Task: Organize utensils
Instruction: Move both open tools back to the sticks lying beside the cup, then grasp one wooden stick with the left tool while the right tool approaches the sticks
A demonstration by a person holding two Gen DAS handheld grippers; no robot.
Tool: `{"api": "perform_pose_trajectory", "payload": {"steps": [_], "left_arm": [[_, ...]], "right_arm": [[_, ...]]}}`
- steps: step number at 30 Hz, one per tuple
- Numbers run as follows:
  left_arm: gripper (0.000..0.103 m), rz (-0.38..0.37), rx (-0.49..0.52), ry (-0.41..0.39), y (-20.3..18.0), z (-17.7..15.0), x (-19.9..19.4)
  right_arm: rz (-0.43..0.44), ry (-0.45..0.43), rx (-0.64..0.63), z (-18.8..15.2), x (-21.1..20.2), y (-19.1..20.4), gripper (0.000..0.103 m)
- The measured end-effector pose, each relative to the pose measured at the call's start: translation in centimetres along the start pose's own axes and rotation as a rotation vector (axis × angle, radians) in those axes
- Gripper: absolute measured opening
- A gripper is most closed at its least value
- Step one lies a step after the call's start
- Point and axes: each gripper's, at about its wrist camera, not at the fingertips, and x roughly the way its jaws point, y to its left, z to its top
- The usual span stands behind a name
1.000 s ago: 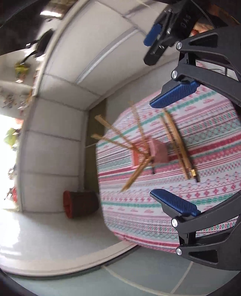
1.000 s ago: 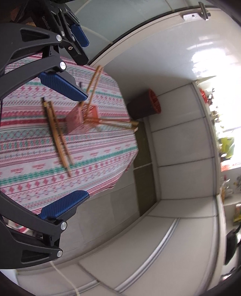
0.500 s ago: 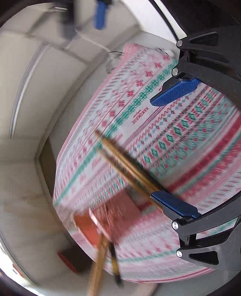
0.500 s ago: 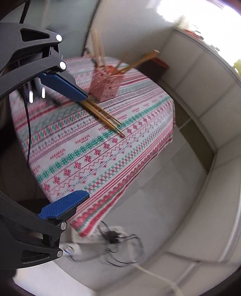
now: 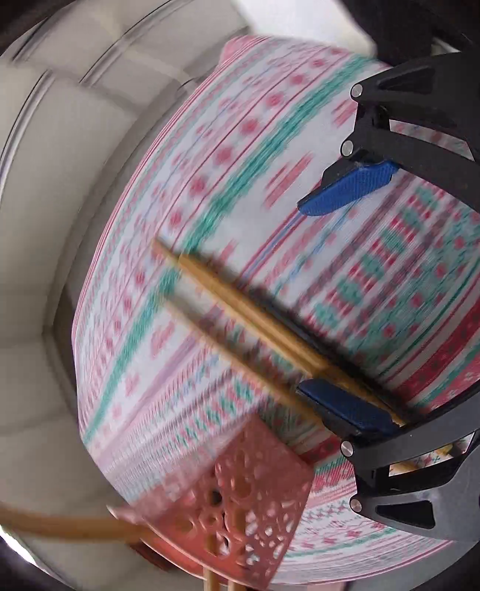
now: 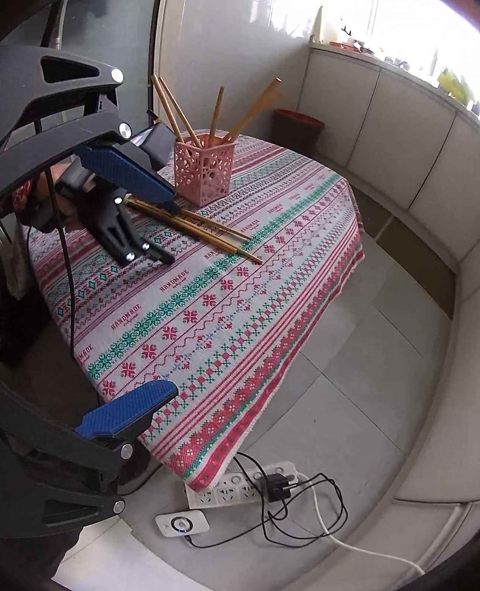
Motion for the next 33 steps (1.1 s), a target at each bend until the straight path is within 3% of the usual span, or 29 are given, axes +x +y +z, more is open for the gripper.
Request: {"api": "perform_pose_trajectory", "payload": {"steps": [2, 5, 9, 11, 13, 19, 21, 25, 30, 33], "left_arm": [[0.055, -0.071, 0.006, 0.001, -0.6, 0.0, -0.9], [0.048, -0.08, 0.014, 0.02, -1.3, -0.2, -1.2], [0.045, -0.058, 0.04, 0.004, -2.4, -0.2, -1.5], [0.046, -0.023, 0.019, -0.024, -1.9, 0.1, -2.0], [0.047, -0.033, -0.007, -0.039, -1.4, 0.5, -2.1], [0.046, 0.001, 0.005, -0.002, -0.8, 1.0, 0.4], [0.045, -0.018, -0.026, 0.021, -0.1, 1.1, 0.7], [0.017, -0.017, 0.003, 0.04, -0.9, 1.0, 0.2], [0.003, 0.039, 0.036, 0.05, -2.5, -0.5, -0.4], [0.003, 0.051, 0.013, 0.031, -2.2, -1.3, -1.6]], "right_arm": [[-0.002, 0.006, 0.009, -0.1, 0.1, -0.1, 0.094], [-0.007, 0.004, 0.019, -0.3, 0.2, -0.3, 0.094], [-0.013, 0.001, 0.04, -0.1, 0.3, -1.0, 0.094], [-0.007, 0.008, 0.059, 0.0, 0.4, -1.3, 0.094], [-0.003, 0.017, 0.064, 0.0, 0.7, -1.3, 0.094], [0.0, 0.028, 0.055, 0.1, 0.9, -1.1, 0.094], [-0.002, 0.029, 0.06, 0.1, 0.9, -1.2, 0.094], [-0.016, 0.026, 0.073, 0.2, 1.1, -1.6, 0.094], [-0.029, 0.036, 0.095, 0.3, 1.5, -2.1, 0.094], [-0.034, 0.043, 0.103, 0.2, 1.9, -2.3, 0.094]]}}
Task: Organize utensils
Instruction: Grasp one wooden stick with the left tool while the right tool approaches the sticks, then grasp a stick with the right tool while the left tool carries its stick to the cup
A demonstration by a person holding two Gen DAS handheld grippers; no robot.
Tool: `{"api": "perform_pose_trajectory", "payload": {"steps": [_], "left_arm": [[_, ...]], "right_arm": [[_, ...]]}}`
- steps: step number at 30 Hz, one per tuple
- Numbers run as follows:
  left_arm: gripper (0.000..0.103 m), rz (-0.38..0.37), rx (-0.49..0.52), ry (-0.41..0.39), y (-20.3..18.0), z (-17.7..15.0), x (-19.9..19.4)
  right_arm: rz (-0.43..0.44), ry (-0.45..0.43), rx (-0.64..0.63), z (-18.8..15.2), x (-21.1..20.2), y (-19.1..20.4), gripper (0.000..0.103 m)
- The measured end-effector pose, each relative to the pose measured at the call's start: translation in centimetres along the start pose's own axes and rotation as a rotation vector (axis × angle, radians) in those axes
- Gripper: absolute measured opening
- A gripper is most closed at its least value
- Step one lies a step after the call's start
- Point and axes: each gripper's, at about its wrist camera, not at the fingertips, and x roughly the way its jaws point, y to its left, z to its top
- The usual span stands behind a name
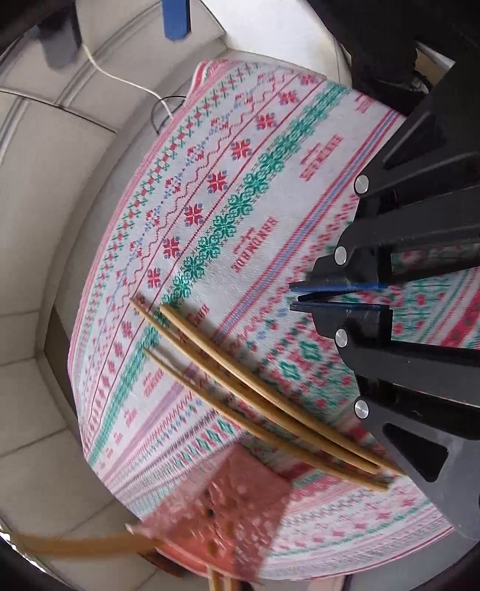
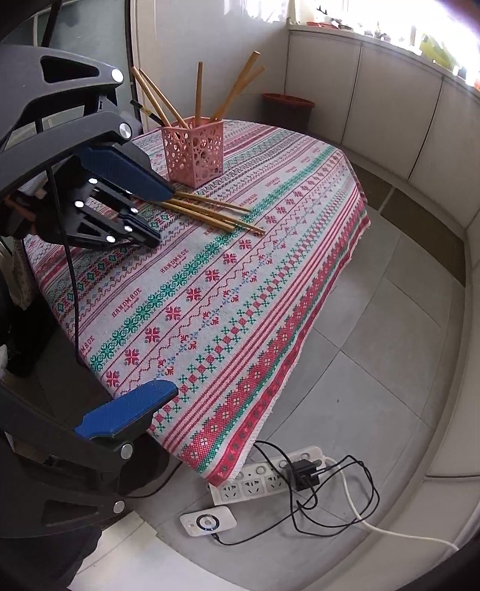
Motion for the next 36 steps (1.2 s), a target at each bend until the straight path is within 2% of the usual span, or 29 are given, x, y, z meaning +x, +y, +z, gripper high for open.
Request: {"api": "perform_pose_trajectory", "payload": {"steps": [4, 7, 12, 14, 17, 19, 22, 25, 26, 28, 30, 32, 34, 36], "left_arm": [[0.002, 0.024, -0.059, -0.061, 1.7, -1.4, -4.3], [0.002, 0.055, -0.091, -0.119, 2.4, -2.4, -7.6], [0.002, 0.07, -0.147, -0.206, 3.0, -4.0, -12.4], [0.003, 0.075, -0.159, -0.23, 3.3, -4.5, -13.7], [0.003, 0.079, -0.189, -0.267, 4.1, -4.7, -15.1], [0.003, 0.077, -0.202, -0.287, 4.9, -4.8, -15.7], [0.003, 0.072, -0.223, -0.308, 5.9, -4.9, -16.5], [0.003, 0.084, -0.221, -0.322, 6.0, -4.9, -17.2], [0.003, 0.089, -0.222, -0.329, 6.0, -5.0, -17.6], [0.003, 0.094, -0.226, -0.341, 6.1, -5.2, -18.2], [0.003, 0.105, -0.235, -0.348, 6.4, -5.4, -18.8], [0.003, 0.116, -0.246, -0.348, 6.8, -5.8, -19.2], [0.003, 0.127, -0.264, -0.351, 7.3, -6.2, -19.5], [0.003, 0.133, -0.282, -0.357, 7.7, -6.5, -19.8]], "right_arm": [[-0.028, -0.001, -0.013, 0.3, 1.4, 0.5, 0.094], [0.008, 0.011, 0.0, 1.1, 3.8, 2.0, 0.093], [-0.045, -0.021, -0.095, 1.4, 7.8, 6.3, 0.076], [-0.082, -0.039, -0.133, 1.5, 9.7, 7.5, 0.074], [-0.149, -0.048, -0.179, 1.4, 12.7, 8.7, 0.074], [-0.186, -0.104, -0.225, 1.2, 13.2, 10.1, 0.074], [-0.29, -0.09, -0.286, 1.3, 14.8, 11.6, 0.071], [-0.471, -0.111, -0.437, -0.3, 16.3, 13.3, 0.059], [-0.487, -0.134, -0.465, -1.0, 16.3, 13.4, 0.055], [-0.471, -0.148, -0.442, -1.4, 15.8, 12.8, 0.042], [-0.441, -0.151, -0.405, -1.1, 15.0, 11.7, 0.017], [-0.389, -0.147, -0.368, -0.3, 14.2, 10.2, 0.004], [-0.296, -0.111, -0.332, 0.7, 13.5, 8.6, 0.0], [-0.257, -0.08, -0.306, 1.1, 12.9, 7.6, 0.0]]}}
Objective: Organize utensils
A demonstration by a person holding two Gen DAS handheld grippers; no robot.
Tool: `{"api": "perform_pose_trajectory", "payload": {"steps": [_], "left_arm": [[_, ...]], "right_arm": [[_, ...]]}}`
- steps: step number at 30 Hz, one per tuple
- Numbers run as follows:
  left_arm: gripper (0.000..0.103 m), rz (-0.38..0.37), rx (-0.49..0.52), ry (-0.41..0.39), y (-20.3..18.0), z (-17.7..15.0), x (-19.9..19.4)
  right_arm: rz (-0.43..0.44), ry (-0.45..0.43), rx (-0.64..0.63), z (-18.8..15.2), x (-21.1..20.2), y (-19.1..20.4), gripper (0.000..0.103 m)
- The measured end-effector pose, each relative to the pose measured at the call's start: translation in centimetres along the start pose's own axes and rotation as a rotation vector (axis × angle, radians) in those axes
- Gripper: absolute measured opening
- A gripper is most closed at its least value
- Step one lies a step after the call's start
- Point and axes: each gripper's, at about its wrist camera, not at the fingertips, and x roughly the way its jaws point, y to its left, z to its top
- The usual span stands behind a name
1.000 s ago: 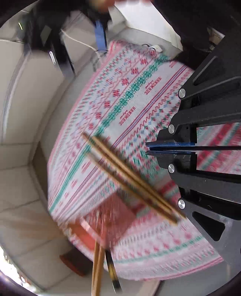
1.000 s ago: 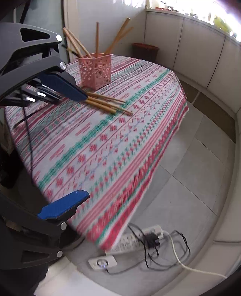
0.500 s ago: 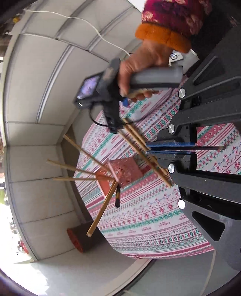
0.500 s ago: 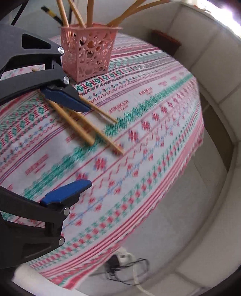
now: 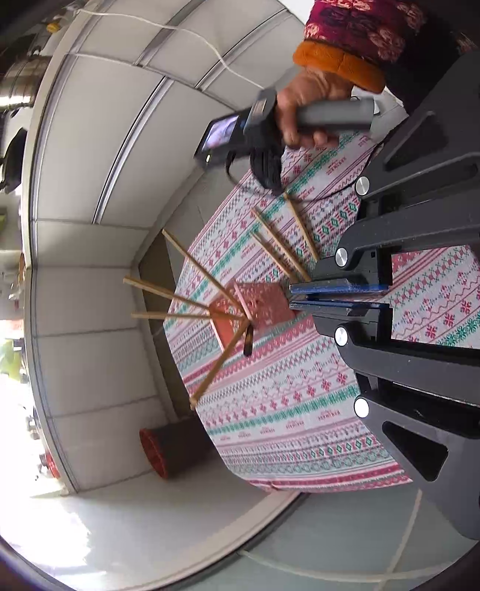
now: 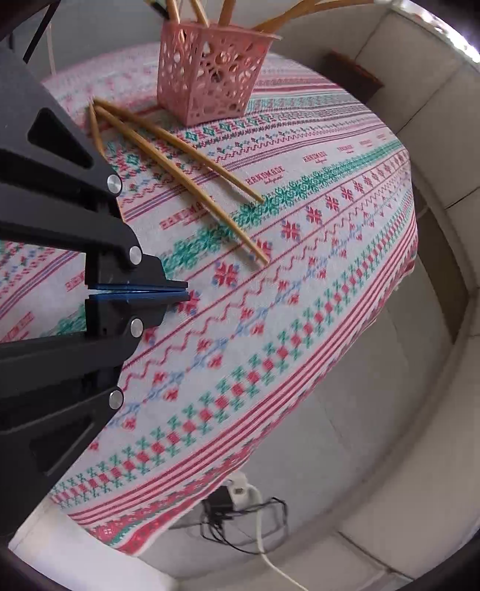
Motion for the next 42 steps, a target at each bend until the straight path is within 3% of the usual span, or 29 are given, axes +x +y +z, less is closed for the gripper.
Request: {"api": "perform_pose_trajectory", "payload": {"steps": [5, 7, 9, 12, 15, 17, 19, 21, 22, 25, 27, 29, 35, 42], "left_arm": [[0.003, -0.008, -0.033, -0.023, 0.7, 0.4, -0.7], [0.003, -0.012, -0.032, -0.027, 0.5, 0.5, -0.8], [0.003, -0.016, -0.03, -0.03, 0.5, 0.5, -0.8], [0.003, -0.019, -0.037, -0.038, 0.6, 0.6, -1.0], [0.003, -0.02, -0.05, -0.053, 0.9, 0.8, -1.4], [0.003, -0.019, -0.056, -0.059, 1.2, 0.9, -1.6], [0.003, -0.017, -0.064, -0.064, 1.5, 1.0, -1.7], [0.003, -0.017, -0.074, -0.07, 1.8, 1.2, -1.9], [0.003, -0.018, -0.079, -0.076, 2.0, 1.2, -2.1], [0.003, -0.016, -0.092, -0.087, 2.6, 1.1, -2.6], [0.003, -0.013, -0.099, -0.095, 2.8, 1.1, -3.1], [0.003, -0.009, -0.11, -0.112, 3.2, 1.2, -3.7], [0.003, -0.023, -0.147, -0.162, 3.7, 1.8, -5.1], [0.003, -0.048, -0.148, -0.213, 2.8, 2.9, -6.2]], "right_arm": [[0.149, 0.085, 0.093, -1.4, -0.4, -2.7, 0.002], [0.196, 0.105, 0.154, -1.6, -0.6, -3.7, 0.018], [0.23, 0.118, 0.223, -2.2, -0.8, -4.2, 0.039], [0.196, 0.121, 0.299, -2.3, -1.1, -3.3, 0.053], [0.055, 0.116, 0.288, -1.5, -1.0, 0.0, 0.057], [-0.029, 0.113, 0.256, -1.3, -0.5, 2.3, 0.057], [-0.184, 0.085, 0.176, -1.7, -0.1, 5.0, 0.049], [-0.253, 0.037, 0.143, -2.3, -0.1, 6.2, 0.028], [-0.258, 0.015, 0.144, -2.6, -0.2, 6.2, 0.024], [-0.188, -0.022, 0.182, -3.4, -1.0, 4.8, 0.008], [-0.064, -0.029, 0.242, -3.8, -1.5, 2.1, 0.008], [-0.004, -0.048, 0.248, -3.9, -2.2, 0.8, 0.007], [0.109, -0.163, 0.134, -4.5, -7.8, 0.1, 0.007], [0.238, -0.369, -0.076, -6.1, -18.8, 1.5, 0.007]]}}
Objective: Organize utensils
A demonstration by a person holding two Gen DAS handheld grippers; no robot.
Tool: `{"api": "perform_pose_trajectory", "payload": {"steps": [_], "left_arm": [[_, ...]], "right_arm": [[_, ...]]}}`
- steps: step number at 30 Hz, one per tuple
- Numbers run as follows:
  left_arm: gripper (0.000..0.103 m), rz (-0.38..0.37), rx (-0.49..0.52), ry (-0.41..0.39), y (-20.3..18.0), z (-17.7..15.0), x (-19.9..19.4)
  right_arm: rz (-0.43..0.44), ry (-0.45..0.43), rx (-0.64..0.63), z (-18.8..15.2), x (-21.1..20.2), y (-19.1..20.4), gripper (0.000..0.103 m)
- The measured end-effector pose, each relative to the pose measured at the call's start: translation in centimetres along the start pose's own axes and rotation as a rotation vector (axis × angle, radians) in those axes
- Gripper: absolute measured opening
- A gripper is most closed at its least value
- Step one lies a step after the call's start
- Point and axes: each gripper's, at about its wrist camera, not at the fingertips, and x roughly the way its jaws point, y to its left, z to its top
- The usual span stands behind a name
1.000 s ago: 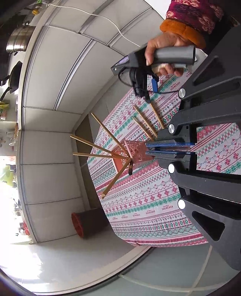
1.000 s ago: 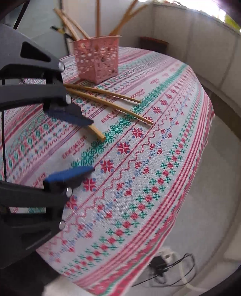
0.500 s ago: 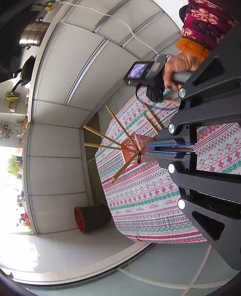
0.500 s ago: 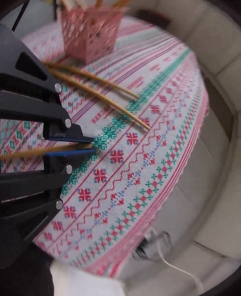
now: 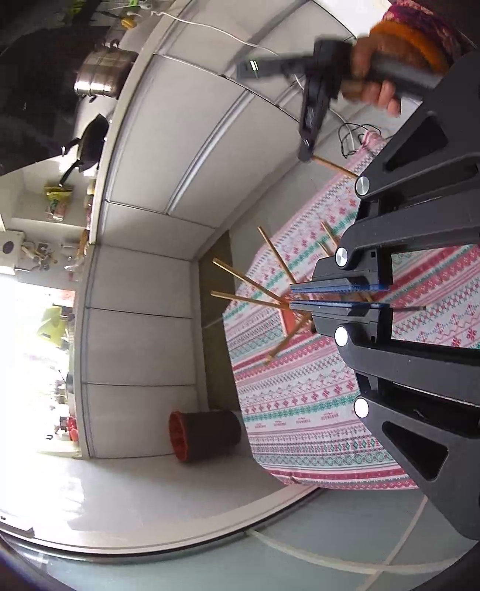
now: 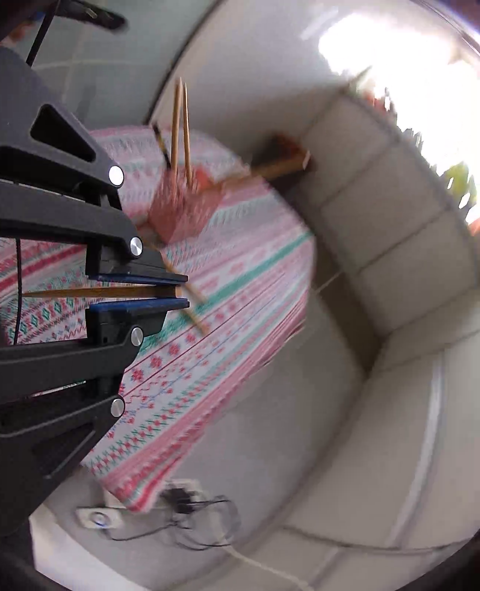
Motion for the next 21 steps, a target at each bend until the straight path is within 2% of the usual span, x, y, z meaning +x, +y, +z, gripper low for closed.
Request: {"api": "perform_pose_trajectory", "payload": {"steps": [3, 5, 6, 8, 9, 10, 12, 13, 14, 15, 16, 17, 21], "left_arm": [[0.003, 0.008, -0.006, 0.048, 0.0, 0.0, 0.9], [0.004, 0.025, -0.05, 0.13, 1.1, -0.7, 3.0], [0.004, 0.022, -0.078, 0.188, 1.8, -1.2, 4.4], [0.008, 0.009, -0.174, 0.355, 3.9, -3.5, 8.3], [0.015, 0.01, -0.23, 0.434, 4.9, -5.0, 10.3], [0.018, 0.024, -0.285, 0.514, 5.7, -7.1, 12.4], [0.019, 0.054, -0.359, 0.602, 6.6, -10.5, 15.1], [0.022, 0.053, -0.369, 0.614, 6.5, -11.3, 15.8], [0.03, 0.058, -0.365, 0.613, 6.2, -11.9, 16.3], [0.036, 0.082, -0.353, 0.599, 6.0, -12.1, 16.7], [0.047, 0.12, -0.334, 0.574, 5.8, -12.3, 16.9], [0.05, 0.141, -0.325, 0.56, 5.7, -12.3, 17.1], [0.053, 0.253, -0.308, 0.535, 6.6, -12.5, 18.2]], "right_arm": [[0.042, -0.054, -0.071, 0.9, -3.5, 1.5, 0.007], [0.066, -0.064, -0.095, 1.3, -4.8, 1.9, 0.007], [0.08, -0.073, -0.106, 1.4, -5.4, 2.2, 0.007], [0.096, -0.081, -0.125, 1.5, -6.2, 2.5, 0.007], [0.103, -0.083, -0.13, 1.4, -6.4, 2.7, 0.007], [0.109, -0.081, -0.133, 1.3, -6.4, 2.8, 0.007], [0.12, -0.066, -0.134, 1.2, -6.1, 2.9, 0.007], [0.127, -0.056, -0.128, 1.1, -6.0, 2.8, 0.007], [0.135, -0.044, -0.119, 1.0, -5.5, 2.4, 0.007], [0.139, -0.036, -0.113, 0.9, -5.2, 2.1, 0.007], [0.142, -0.026, -0.106, 0.9, -4.8, 1.8, 0.007], [0.144, -0.02, -0.102, 0.8, -4.5, 1.6, 0.007], [0.159, -0.011, -0.096, 0.9, -3.9, 0.9, 0.007]]}}
